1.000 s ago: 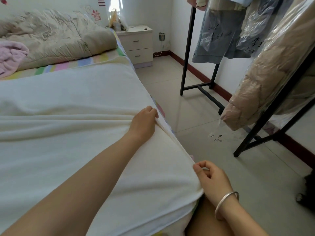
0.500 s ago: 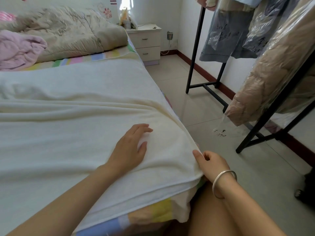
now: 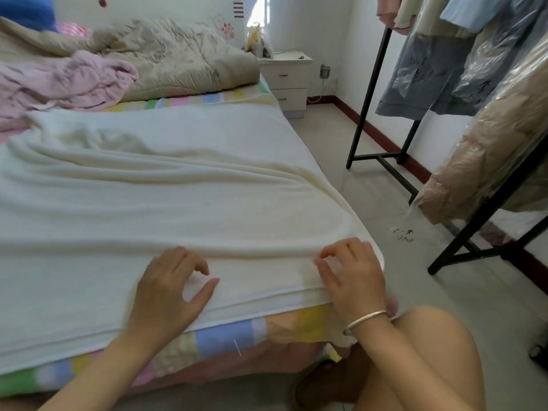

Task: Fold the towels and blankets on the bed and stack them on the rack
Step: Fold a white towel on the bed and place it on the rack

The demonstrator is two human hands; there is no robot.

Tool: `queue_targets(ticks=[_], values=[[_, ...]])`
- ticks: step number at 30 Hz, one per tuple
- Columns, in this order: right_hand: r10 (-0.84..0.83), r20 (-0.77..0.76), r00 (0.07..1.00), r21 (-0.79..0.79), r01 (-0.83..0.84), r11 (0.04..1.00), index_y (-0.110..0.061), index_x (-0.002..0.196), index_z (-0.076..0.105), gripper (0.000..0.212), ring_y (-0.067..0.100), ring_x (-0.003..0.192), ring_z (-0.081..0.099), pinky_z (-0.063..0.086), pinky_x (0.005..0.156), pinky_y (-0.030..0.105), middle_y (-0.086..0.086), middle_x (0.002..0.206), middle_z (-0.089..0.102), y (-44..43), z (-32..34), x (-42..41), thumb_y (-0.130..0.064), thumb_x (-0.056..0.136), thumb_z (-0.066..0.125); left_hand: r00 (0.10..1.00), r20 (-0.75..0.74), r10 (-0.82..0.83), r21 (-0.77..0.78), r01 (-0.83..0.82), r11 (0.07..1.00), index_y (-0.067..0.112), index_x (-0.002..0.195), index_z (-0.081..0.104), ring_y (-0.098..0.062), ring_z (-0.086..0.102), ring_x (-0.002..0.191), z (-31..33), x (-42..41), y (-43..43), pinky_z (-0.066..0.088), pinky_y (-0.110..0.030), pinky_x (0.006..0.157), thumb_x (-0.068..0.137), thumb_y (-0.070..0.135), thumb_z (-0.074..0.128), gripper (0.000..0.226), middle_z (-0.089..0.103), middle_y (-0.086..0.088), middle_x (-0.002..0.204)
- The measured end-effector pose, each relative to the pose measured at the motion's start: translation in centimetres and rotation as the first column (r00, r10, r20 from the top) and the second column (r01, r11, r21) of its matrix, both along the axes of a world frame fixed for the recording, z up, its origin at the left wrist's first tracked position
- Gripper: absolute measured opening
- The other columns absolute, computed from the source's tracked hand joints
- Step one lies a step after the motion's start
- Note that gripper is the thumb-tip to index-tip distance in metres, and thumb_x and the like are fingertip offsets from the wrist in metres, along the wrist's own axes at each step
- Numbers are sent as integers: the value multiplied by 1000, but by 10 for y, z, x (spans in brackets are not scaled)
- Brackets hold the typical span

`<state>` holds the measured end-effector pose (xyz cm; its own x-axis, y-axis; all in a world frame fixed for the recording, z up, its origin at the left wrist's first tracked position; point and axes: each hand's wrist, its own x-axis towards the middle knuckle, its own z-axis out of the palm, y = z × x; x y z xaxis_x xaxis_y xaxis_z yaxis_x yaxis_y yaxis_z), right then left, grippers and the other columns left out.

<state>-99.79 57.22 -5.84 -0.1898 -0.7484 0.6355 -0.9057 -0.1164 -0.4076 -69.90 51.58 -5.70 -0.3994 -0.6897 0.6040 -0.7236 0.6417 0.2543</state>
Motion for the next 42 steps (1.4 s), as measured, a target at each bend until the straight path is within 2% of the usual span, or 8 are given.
queue_targets(ticks=[3, 7, 13, 20, 29, 32, 39, 42], values=[[271, -118, 955, 89, -262, 961, -24, 86, 67, 26, 15, 82, 49, 43, 66, 26, -5, 87, 55, -8, -4, 41, -47, 83, 59, 994, 83, -73, 30, 71, 997, 22, 80, 59, -6, 50, 68, -2, 21, 13, 43, -23, 57, 83, 49, 66, 28, 52, 13, 80], [417, -248, 875, 105, -403, 909, -24, 87, 67, 23, 15, 79, 52, 47, 61, 28, -6, 86, 57, -16, -8, 60, -44, 78, 67, 974, 178, -140, 58, 132, 990, 24, 87, 62, -7, 56, 71, -1, 44, 19, 46, -23, 55, 86, 46, 65, 23, 56, 12, 85], [447, -443, 777, 44, -479, 877, -19, 82, 69, 7, 19, 71, 54, 47, 53, 33, -2, 82, 60, -12, -10, 56, -26, 82, 70, 927, 304, -221, 70, 210, 975, 19, 88, 63, -13, 57, 72, 6, 50, 22, 45, -24, 54, 81, 15, 62, 8, 58, 7, 86], [514, -436, 739, 67, -543, 837, -18, 81, 68, 6, 17, 65, 50, 43, 50, 30, -3, 78, 59, 5, -9, 58, -18, 87, 66, 892, 375, -253, 131, 219, 967, 21, 77, 46, -13, 43, 59, 15, 46, 34, 35, -29, 40, 65, 15, 55, 16, 45, 8, 74], [473, -403, 784, 95, -478, 873, -18, 83, 66, 1, 19, 69, 52, 44, 56, 30, -2, 82, 57, 13, -17, 45, -19, 83, 66, 917, 375, -134, 96, 106, 990, 22, 79, 50, -11, 40, 60, 2, 50, 43, 28, -23, 42, 62, 15, 60, 21, 43, 10, 76], [395, -399, 827, 77, -400, 914, -16, 82, 66, 9, 21, 72, 54, 45, 60, 32, -1, 83, 58, 20, -16, 21, -20, 87, 59, 920, 374, -120, 88, 94, 992, 22, 79, 50, -11, 40, 60, 6, 40, 42, 29, -24, 41, 61, 17, 60, 21, 44, 10, 76], [160, -384, 909, 62, -148, 987, -16, 83, 65, 16, 20, 75, 55, 49, 55, 32, -2, 84, 58, 28, -17, -40, -19, 83, 49, 874, 433, -221, 44, 224, 973, 22, 84, 49, -11, 44, 60, 10, -38, 32, 32, -25, 42, 73, 21, 57, 13, 48, 8, 77], [191, -366, 911, 84, -172, 981, -17, 80, 64, 8, 19, 70, 56, 47, 48, 29, -3, 81, 58, 29, -13, -51, -10, 78, 61, 830, 493, -263, 61, 268, 962, 21, 81, 44, -12, 42, 55, 7, -53, 29, 27, -26, 39, 71, 21, 46, 11, 46, 8, 72]])
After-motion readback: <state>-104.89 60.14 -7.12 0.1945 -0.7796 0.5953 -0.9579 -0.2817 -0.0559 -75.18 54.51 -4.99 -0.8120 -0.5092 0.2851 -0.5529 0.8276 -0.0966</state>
